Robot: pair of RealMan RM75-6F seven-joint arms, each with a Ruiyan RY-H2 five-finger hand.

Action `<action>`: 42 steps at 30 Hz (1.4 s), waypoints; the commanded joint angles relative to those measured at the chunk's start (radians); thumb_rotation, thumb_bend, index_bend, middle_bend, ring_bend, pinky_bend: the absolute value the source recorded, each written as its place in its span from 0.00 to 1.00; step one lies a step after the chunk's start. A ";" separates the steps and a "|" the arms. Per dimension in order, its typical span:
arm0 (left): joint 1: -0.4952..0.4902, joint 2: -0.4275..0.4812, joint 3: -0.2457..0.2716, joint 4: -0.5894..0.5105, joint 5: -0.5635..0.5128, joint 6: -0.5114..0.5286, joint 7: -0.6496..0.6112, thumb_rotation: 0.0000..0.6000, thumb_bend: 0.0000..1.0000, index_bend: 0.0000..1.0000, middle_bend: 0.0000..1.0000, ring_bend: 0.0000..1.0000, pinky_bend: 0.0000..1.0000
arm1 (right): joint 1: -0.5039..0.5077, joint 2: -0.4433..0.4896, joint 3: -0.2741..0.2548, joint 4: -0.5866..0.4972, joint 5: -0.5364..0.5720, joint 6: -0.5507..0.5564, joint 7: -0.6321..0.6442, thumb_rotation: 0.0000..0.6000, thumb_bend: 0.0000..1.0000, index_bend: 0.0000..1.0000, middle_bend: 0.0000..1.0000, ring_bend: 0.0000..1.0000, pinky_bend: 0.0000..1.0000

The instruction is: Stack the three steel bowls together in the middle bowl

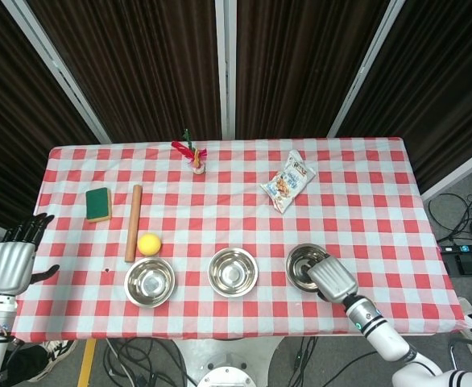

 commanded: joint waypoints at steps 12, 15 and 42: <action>-0.002 -0.009 -0.004 0.027 -0.012 -0.013 -0.019 1.00 0.04 0.17 0.22 0.14 0.20 | 0.036 -0.050 -0.002 0.063 0.021 -0.035 0.046 1.00 0.21 0.52 0.50 0.51 0.55; -0.002 -0.010 -0.004 0.033 -0.014 -0.015 -0.025 1.00 0.04 0.17 0.22 0.14 0.20 | 0.038 -0.061 -0.002 0.076 0.026 -0.030 0.048 1.00 0.27 0.58 0.54 0.55 0.60; -0.002 -0.016 -0.015 0.048 -0.026 -0.016 -0.040 1.00 0.04 0.17 0.22 0.14 0.20 | 0.149 -0.057 0.087 -0.103 0.005 -0.006 -0.041 1.00 0.39 0.69 0.60 0.62 0.69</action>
